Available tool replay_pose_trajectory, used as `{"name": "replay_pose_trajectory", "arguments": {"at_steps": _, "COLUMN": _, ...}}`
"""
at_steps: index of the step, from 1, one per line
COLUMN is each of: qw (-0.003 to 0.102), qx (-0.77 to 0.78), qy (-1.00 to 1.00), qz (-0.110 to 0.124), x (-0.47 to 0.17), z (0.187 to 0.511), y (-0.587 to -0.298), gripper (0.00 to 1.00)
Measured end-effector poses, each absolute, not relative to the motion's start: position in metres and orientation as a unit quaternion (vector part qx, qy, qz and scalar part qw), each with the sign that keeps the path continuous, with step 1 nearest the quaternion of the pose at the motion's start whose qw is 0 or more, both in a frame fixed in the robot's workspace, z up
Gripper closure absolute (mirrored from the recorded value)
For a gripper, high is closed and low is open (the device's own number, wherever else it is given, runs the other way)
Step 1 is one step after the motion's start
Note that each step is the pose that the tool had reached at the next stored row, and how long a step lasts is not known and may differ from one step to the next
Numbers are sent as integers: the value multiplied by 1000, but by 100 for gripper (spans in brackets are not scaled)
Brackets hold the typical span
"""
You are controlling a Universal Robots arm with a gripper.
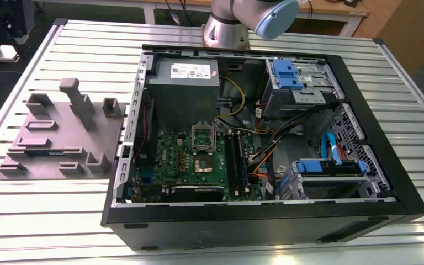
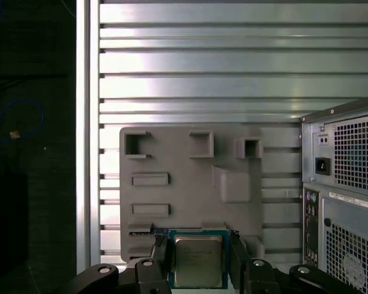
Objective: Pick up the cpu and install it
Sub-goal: 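Pick up the cpu and move it towards the insertion slot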
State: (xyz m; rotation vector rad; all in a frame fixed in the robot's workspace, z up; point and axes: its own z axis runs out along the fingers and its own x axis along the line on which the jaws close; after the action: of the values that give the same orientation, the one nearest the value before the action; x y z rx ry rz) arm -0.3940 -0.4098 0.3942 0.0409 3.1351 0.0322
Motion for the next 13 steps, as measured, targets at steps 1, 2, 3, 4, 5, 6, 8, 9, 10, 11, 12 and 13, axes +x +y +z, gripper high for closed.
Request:
{"name": "replay_pose_trajectory", "arguments": {"at_steps": 1, "qw": 3, "qx": 14, "qy": 1000, "qz": 10, "x": -394, "z": 395, "y": -410, "gripper": 52}}
{"name": "replay_pose_trajectory", "arguments": {"at_steps": 2, "qw": 3, "qx": 14, "qy": 1000, "qz": 9, "x": -394, "z": 396, "y": -410, "gripper": 52}}
{"name": "replay_pose_trajectory", "arguments": {"at_steps": 3, "qw": 3, "qx": 15, "qy": 1000, "qz": 9, "x": -394, "z": 396, "y": -410, "gripper": 52}}
{"name": "replay_pose_trajectory", "arguments": {"at_steps": 4, "qw": 3, "qx": 15, "qy": 1000, "qz": 9, "x": -394, "z": 396, "y": -410, "gripper": 52}}
{"name": "replay_pose_trajectory", "arguments": {"at_steps": 5, "qw": 3, "qx": 15, "qy": 1000, "qz": 9, "x": -394, "z": 396, "y": -410, "gripper": 52}}
{"name": "replay_pose_trajectory", "arguments": {"at_steps": 6, "qw": 3, "qx": 15, "qy": 1000, "qz": 9, "x": -394, "z": 396, "y": -410, "gripper": 52}}
{"name": "replay_pose_trajectory", "arguments": {"at_steps": 8, "qw": 3, "qx": 15, "qy": 1000, "qz": 9, "x": -392, "z": 396, "y": -410, "gripper": 52}}
{"name": "replay_pose_trajectory", "arguments": {"at_steps": 9, "qw": 3, "qx": 15, "qy": 1000, "qz": 9, "x": -391, "z": 396, "y": -410, "gripper": 52}}
{"name": "replay_pose_trajectory", "arguments": {"at_steps": 10, "qw": 3, "qx": 15, "qy": 1000, "qz": 9, "x": -391, "z": 396, "y": -410, "gripper": 52}}
{"name": "replay_pose_trajectory", "arguments": {"at_steps": 11, "qw": 3, "qx": 15, "qy": 1000, "qz": 9, "x": -390, "z": 396, "y": -410, "gripper": 52}}
{"name": "replay_pose_trajectory", "arguments": {"at_steps": 12, "qw": 3, "qx": 15, "qy": 1000, "qz": 9, "x": -390, "z": 396, "y": -410, "gripper": 52}}
{"name": "replay_pose_trajectory", "arguments": {"at_steps": 13, "qw": 3, "qx": 15, "qy": 1000, "qz": 9, "x": -389, "z": 396, "y": -410, "gripper": 52}}
